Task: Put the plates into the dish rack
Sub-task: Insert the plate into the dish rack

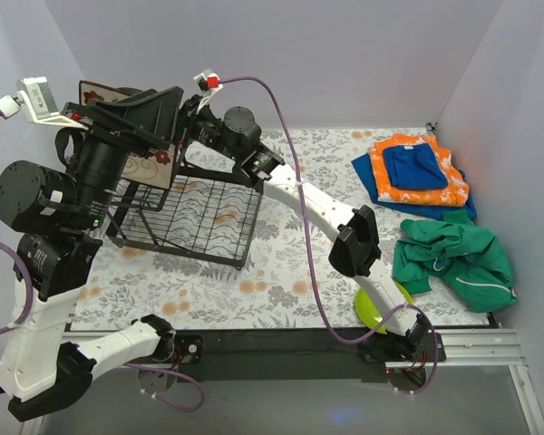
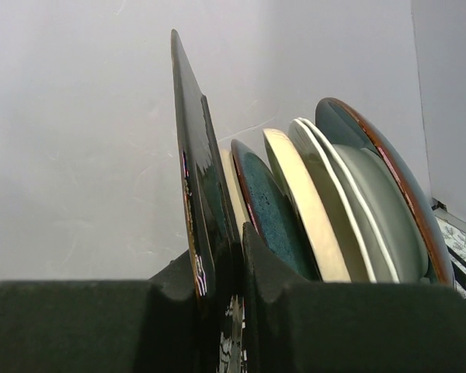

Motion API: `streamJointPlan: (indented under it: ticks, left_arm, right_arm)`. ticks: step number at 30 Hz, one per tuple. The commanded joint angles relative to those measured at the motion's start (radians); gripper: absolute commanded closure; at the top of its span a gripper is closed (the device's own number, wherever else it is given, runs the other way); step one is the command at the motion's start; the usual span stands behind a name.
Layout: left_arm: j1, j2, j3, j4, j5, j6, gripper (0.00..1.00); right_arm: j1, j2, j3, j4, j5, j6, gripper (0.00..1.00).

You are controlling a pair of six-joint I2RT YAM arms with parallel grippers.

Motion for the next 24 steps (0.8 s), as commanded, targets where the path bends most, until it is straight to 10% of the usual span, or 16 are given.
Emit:
streamJointPlan:
  ticks: [1,24]
  left_arm:
    - [0.005,0.015,0.007,-0.007,-0.005,0.015,0.26]
    - [0.005,0.030,0.031,-0.024,0.002,0.038,0.26]
  right_arm:
    - [-0.077,-0.171,0.092,0.323,0.151,-0.002,0.99]
    - [-0.060,-0.172,0.058,0.334,0.099,0.026,0.99]
